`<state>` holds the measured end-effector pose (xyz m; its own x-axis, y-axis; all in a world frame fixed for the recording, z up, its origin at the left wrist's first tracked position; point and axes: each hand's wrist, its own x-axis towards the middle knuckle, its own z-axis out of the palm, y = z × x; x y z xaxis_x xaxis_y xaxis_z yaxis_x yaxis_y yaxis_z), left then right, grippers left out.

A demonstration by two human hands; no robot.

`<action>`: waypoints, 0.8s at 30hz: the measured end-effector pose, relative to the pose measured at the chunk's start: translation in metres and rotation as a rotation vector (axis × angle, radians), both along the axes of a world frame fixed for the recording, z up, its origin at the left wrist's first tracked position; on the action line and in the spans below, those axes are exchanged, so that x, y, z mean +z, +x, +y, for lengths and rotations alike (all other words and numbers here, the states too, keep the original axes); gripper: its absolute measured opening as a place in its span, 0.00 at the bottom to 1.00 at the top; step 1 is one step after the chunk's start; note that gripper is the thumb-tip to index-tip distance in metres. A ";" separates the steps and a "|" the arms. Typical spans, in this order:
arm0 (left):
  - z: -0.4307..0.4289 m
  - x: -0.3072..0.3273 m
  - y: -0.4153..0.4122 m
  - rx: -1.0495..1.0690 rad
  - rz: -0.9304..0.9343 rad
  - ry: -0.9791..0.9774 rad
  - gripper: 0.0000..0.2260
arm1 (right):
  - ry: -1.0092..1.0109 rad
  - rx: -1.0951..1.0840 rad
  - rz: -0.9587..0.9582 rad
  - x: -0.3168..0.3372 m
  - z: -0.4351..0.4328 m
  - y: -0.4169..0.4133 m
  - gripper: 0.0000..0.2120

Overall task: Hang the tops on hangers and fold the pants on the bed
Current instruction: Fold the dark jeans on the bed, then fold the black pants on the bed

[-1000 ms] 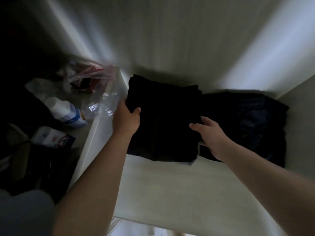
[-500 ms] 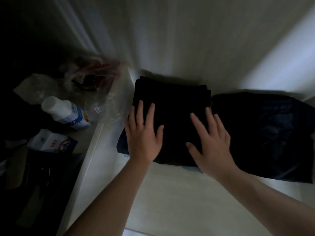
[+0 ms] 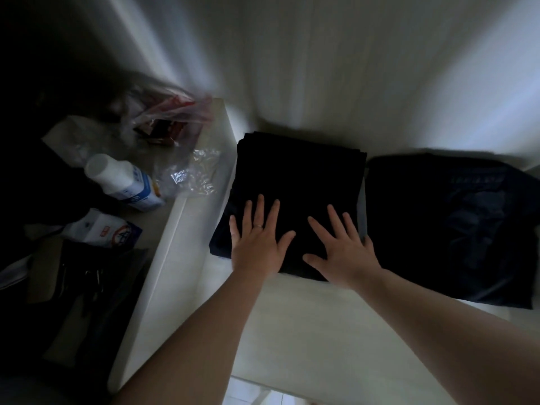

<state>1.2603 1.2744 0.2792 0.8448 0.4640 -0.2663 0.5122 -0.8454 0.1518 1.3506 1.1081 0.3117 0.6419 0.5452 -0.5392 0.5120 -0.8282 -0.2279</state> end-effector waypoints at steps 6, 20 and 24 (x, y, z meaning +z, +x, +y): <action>-0.046 0.015 -0.040 0.038 -0.004 -0.118 0.32 | 0.088 -0.011 -0.026 0.019 -0.031 -0.032 0.37; -0.154 0.047 -0.153 -0.077 0.186 -0.297 0.31 | -0.020 -0.064 0.060 0.053 -0.149 -0.150 0.35; -0.165 0.080 -0.169 -0.087 0.149 -0.299 0.32 | 0.048 -0.077 0.039 0.073 -0.161 -0.161 0.34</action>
